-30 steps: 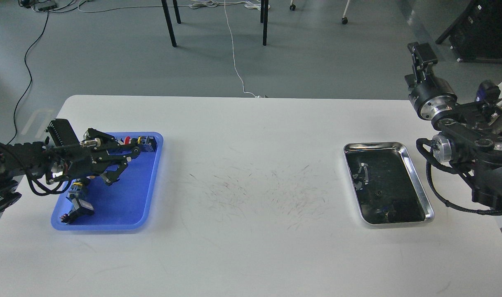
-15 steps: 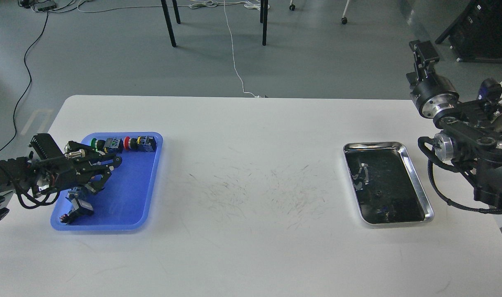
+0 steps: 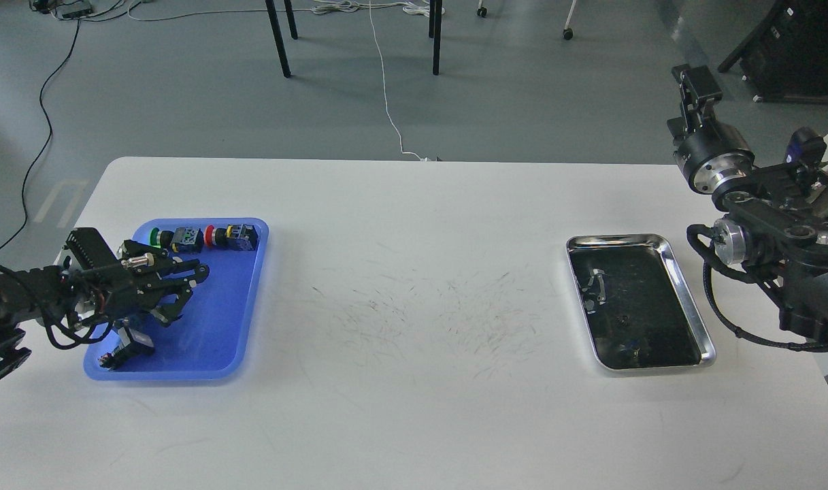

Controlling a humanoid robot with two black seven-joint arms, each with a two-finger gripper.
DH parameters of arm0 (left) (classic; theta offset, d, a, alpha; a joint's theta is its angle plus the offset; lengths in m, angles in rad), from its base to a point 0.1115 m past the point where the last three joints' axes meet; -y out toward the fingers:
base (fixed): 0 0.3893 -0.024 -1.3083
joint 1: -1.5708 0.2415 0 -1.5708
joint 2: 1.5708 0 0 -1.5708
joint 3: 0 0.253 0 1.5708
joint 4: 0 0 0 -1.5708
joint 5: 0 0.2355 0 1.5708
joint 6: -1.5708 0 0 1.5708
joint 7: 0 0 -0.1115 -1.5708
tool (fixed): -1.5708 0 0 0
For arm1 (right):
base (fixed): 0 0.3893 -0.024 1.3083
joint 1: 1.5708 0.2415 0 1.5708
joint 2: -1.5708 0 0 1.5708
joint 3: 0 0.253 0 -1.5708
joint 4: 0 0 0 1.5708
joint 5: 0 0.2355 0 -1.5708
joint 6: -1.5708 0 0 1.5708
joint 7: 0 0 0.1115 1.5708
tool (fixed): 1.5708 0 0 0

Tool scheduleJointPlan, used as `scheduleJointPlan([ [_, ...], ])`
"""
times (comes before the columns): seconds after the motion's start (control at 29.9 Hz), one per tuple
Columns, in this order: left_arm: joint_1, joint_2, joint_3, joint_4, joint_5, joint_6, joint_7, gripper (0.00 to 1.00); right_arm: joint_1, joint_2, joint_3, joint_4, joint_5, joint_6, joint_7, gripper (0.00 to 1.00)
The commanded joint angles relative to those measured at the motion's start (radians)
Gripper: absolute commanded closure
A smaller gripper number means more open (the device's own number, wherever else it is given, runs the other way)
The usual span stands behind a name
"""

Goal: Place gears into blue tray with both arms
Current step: 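Carry the black part into the blue tray and release it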

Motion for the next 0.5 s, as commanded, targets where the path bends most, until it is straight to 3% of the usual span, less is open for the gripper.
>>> scheduleJointPlan([
  [0.0,0.003,0.0,-0.001,0.007,-0.002,0.001,0.0,0.86,0.0,-0.001,0.0,0.002,0.0,0.0,0.001,0.04],
  [0.23,0.011,-0.002,-0.001,0.007,-0.004,0.001,0.0,0.82,0.0,-0.004,0.0,0.003,0.0,0.0,0.0,0.04],
  [0.47,0.012,-0.003,-0.002,0.009,-0.043,0.001,0.0,0.6,0.001,-0.007,0.0,0.003,0.0,0.0,0.0,0.04],
])
